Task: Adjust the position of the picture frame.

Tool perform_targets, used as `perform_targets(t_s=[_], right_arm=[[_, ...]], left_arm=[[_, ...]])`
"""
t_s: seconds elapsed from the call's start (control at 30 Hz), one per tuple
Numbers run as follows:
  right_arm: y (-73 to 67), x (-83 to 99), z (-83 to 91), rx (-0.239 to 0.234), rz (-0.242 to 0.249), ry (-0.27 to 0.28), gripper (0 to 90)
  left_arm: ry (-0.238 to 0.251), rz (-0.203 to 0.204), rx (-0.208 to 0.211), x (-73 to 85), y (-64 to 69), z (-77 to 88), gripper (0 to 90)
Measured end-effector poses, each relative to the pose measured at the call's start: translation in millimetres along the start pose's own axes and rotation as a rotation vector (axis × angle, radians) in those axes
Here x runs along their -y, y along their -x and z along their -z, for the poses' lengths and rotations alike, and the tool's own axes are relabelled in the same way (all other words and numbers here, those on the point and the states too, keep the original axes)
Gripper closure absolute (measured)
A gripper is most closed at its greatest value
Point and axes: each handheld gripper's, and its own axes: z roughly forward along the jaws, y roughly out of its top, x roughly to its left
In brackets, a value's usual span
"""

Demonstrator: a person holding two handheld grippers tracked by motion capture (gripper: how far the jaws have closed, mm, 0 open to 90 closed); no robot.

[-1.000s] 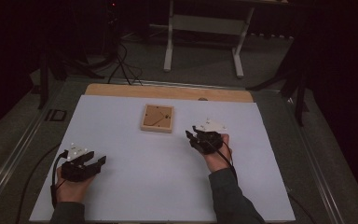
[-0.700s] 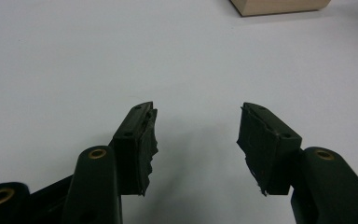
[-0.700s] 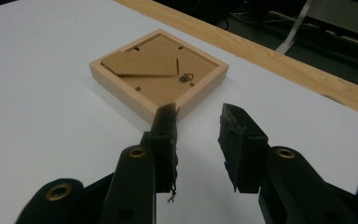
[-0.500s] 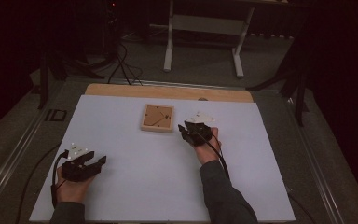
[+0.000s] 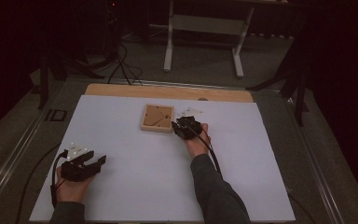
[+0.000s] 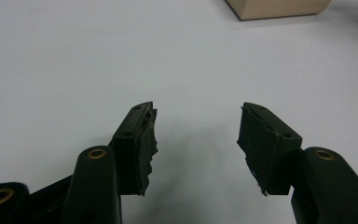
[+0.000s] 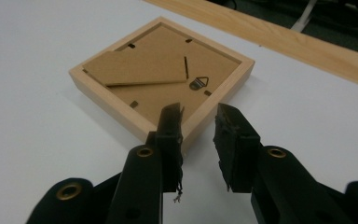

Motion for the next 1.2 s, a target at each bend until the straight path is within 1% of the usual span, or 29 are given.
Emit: perform_targets(t_s=[0.07,0.13,0.17,0.2,0.23,0.33,0.4,0.43,0.47,0.5,0.6,0.63,0.77,0.87,0.97,1.07,1.2], right_arm=[[-0.7,0.0,-6.0,0.004,-0.003,-0.011,71.8],[-0.7,0.0,-6.0,0.004,-0.003,-0.011,71.8],[-1.5,-0.4,-15.4,0.002,-0.026,-0.023,72.2],[-1.5,-0.4,-15.4,0.002,-0.026,-0.023,72.2],[-2.6,-1.3,-20.5,0.003,-0.03,-0.03,72.1],[-3.8,-2.7,-24.9,0.008,-0.027,-0.039,71.8],[-3.9,-4.8,-30.3,0.012,-0.056,-0.051,70.6],[-3.9,-4.8,-30.3,0.012,-0.056,-0.051,70.6],[-4.0,-5.6,-33.4,0.011,-0.077,-0.058,70.9],[-4.8,-5.7,-35.0,0.021,-0.079,-0.068,71.0],[-5.4,-4.5,-38.0,0.029,-0.084,-0.084,70.9],[-5.0,-4.4,-38.0,0.026,-0.103,-0.084,71.1],[-4.8,-3.8,-36.9,0.025,-0.106,-0.09,73.4],[-3.3,-2.8,-36.0,0.011,-0.116,-0.088,73.9],[-3.3,-2.1,-35.2,0.007,-0.119,-0.09,74.2],[-4.0,-1.9,-34.4,0.011,-0.12,-0.093,74.4],[-4.2,0.4,-32.4,0.009,-0.128,-0.086,74.5]], left_arm=[[0.001,0.001,0.001,0.0,-0.1,0.2,45.7],[0.002,0.002,0.002,0.0,-0.2,0.2,45.7],[0.003,0.004,0.002,-0.2,-0.3,0.4,45.7],[0.004,0.004,0.002,-0.2,-0.4,0.5,45.7],[0.007,0.005,0.001,-0.4,-0.3,0.8,45.7],[0.009,0.004,0.002,-0.5,-0.3,1.0,45.7],[0.009,0.003,0.003,-0.7,-0.2,1.1,45.7],[0.01,0.003,0.004,-0.7,-0.2,1.1,45.7],[0.011,0.003,0.004,-0.8,-0.2,1.3,45.7],[0.012,0.002,0.004,-0.9,-0.2,1.5,45.7],[0.014,0.003,0.004,-1.0,-0.6,2.1,45.7],[0.014,0.004,0.004,-1.0,-0.6,2.2,45.7],[0.016,0.004,0.002,-0.9,-0.5,2.2,45.7],[0.013,-0.004,0.0,-1.2,1.5,1.5,45.7],[0.007,-0.028,-0.004,-1.8,4.3,0.4,45.8],[0.003,-0.043,-0.002,-2.4,6.7,-0.9,45.8],[-0.002,-0.049,0.0,-2.6,8.4,-2.1,45.8]])
